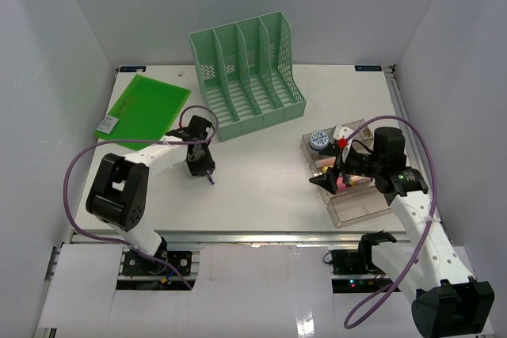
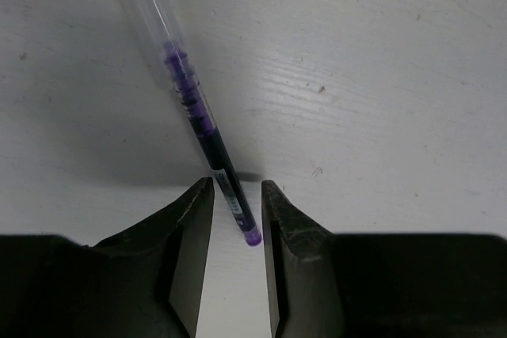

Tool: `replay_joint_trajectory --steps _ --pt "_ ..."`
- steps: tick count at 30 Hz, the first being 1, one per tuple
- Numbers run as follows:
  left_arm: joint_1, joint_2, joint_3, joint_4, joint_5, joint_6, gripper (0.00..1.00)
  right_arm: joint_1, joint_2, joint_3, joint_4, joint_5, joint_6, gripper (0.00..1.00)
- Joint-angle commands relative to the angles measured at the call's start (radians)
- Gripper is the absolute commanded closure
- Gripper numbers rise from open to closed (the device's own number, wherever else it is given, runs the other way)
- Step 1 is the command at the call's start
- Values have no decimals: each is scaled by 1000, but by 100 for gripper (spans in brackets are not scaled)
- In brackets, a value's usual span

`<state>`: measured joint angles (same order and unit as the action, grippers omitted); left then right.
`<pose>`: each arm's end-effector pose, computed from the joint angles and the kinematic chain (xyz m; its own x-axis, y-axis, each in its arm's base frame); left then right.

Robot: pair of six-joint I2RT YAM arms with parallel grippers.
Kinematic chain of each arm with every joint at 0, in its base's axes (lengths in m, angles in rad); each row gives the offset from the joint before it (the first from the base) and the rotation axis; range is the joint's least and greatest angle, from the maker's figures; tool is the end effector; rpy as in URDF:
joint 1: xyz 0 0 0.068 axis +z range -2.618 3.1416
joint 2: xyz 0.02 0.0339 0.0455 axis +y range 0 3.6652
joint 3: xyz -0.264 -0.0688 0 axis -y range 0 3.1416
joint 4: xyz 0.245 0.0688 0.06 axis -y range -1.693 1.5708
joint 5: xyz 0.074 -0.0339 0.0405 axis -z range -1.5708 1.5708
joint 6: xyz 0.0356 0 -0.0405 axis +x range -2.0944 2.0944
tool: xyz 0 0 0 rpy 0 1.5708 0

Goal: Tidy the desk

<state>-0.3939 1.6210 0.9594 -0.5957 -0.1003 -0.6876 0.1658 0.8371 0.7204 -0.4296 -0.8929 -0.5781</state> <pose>0.2758 -0.1108 0.1699 -0.9031 -0.3085 -0.2988 -0.2845 0.9509 -0.1221 0.1689 0.0564 0.2906 -0.0139 -0.3498 -0.9367 -0.9164 0.3792 -0.1280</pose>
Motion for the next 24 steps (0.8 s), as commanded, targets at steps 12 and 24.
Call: replay_joint_trajectory --steps 12,24 --pt "-2 -7 -43 -29 -40 58 82 -2 -27 -9 38 -4 7 3" --pt "-138 -209 -131 128 344 202 100 1 10 -6 23 -37 24 3"
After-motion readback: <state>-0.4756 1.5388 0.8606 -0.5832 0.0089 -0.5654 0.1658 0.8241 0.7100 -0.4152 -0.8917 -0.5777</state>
